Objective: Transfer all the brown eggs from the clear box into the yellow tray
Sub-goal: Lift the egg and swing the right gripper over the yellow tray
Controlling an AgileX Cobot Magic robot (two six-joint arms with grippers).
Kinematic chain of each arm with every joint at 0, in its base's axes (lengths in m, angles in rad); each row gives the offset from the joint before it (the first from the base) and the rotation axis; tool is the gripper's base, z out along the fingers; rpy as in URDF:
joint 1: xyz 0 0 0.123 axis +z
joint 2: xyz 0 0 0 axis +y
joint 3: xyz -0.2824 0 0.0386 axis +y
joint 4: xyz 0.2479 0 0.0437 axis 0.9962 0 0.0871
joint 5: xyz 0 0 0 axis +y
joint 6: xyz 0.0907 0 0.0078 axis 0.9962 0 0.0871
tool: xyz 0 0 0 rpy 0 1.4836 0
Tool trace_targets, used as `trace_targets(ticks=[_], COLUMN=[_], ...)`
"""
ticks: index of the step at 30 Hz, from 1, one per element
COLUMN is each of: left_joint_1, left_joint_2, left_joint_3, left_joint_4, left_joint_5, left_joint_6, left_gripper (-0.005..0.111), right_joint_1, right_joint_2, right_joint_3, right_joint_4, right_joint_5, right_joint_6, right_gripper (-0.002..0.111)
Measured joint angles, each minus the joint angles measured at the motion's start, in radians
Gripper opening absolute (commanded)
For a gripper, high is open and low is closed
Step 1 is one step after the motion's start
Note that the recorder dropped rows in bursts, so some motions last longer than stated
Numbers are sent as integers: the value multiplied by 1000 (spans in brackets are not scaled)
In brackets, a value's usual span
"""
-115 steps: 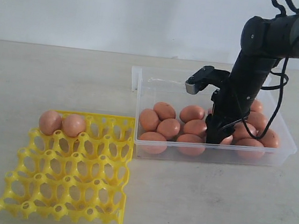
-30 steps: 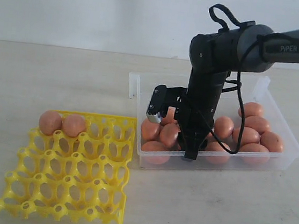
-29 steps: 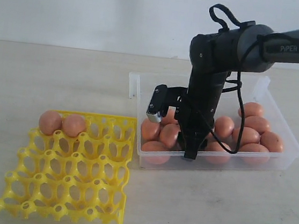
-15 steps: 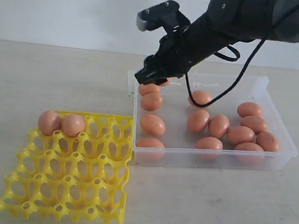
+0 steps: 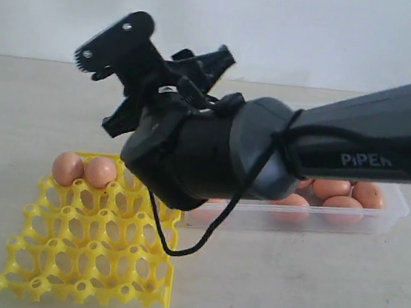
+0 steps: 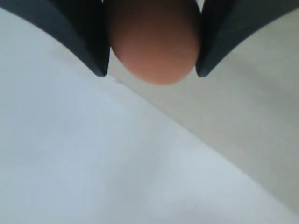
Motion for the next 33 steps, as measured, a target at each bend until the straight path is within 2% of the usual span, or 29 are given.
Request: trace_targets(ticks=[3,4,7,10,14,22,25,27,33], left_joint_1=[0,0,0,0,0,0,0,0,0], left_joint_2=[0,0,0,0,0,0,0,0,0], left_joint_3=[0,0,0,0,0,0,0,0,0], left_joint_4=[0,0,0,0,0,0,0,0,0], left_joint_5=[0,0,0,0,0,0,0,0,0], left_joint_6=[0,0,0,0,0,0,0,0,0], left_gripper=[4,4,4,4,4,4,4,4,4], right_joint_1=[-2,-6,-16,-51,-137,-335,-352,-353,-353], right_joint_2=[-1,-1,-1,-1,-2,-6,-6,-6,28], right_joint_3=[70,102,175,231,246,250,250,250,250], right_joint_4=[-11,-32,-183,-507,-939,-1904,-2133,-2211,-2178], right_joint_5=[-181,-225,-264,-272,-222,107,142,151,153], right_joint_6=[259,398,765,1158,1507,2175,2317,2356,2317], right_gripper=[0,0,0,0,0,0,0,0,0])
